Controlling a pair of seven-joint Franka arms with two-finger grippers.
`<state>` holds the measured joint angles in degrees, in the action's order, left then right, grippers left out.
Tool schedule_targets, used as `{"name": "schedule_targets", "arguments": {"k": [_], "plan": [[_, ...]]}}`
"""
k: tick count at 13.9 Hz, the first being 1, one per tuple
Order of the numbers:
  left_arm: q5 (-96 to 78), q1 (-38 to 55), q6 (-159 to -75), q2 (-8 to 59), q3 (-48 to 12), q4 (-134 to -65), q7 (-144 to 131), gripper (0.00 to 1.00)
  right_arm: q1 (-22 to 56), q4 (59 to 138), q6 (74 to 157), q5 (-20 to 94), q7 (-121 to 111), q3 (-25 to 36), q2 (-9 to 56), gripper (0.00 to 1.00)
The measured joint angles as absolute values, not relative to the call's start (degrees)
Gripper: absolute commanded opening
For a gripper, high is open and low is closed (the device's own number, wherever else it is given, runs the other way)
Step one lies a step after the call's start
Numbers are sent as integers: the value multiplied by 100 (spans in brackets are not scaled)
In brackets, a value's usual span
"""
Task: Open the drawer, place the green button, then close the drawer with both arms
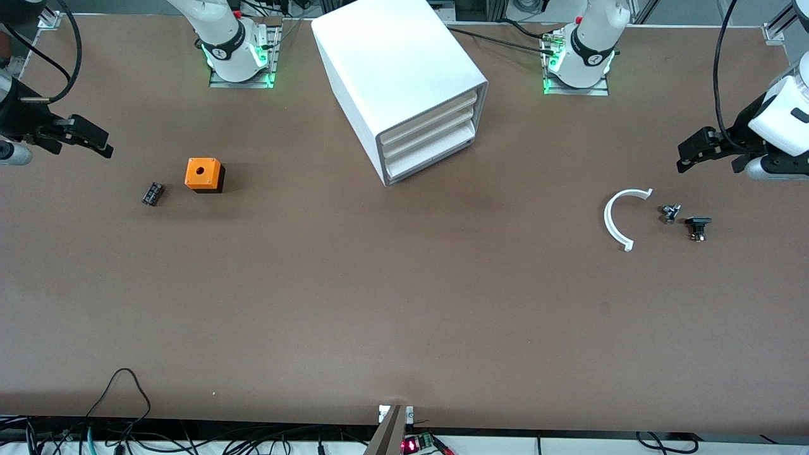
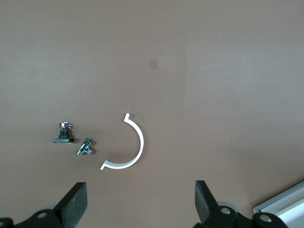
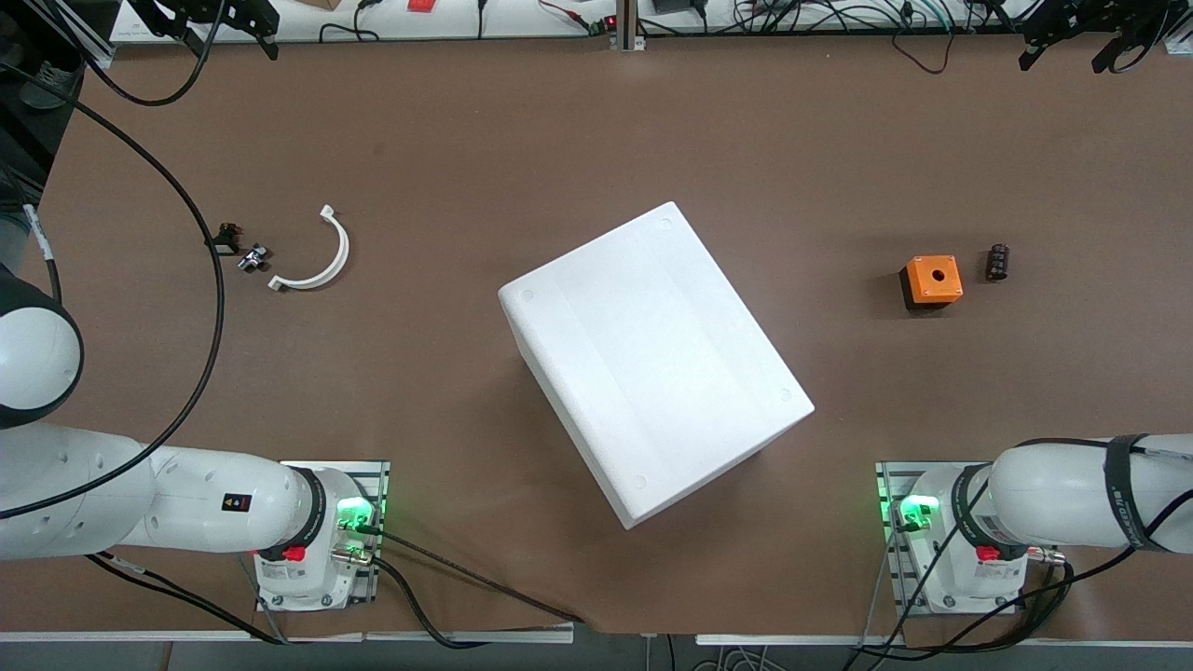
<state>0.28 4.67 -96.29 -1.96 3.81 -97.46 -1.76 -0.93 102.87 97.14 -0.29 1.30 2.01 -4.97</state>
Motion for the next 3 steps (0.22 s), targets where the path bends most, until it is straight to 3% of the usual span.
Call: {"name": "schedule_targets", "arguments": {"k": [3], "plan": [[25, 466, -9601, -196, 381, -9739, -176, 100, -93, 10365, 9715, -29, 131, 201, -535, 100]]}}
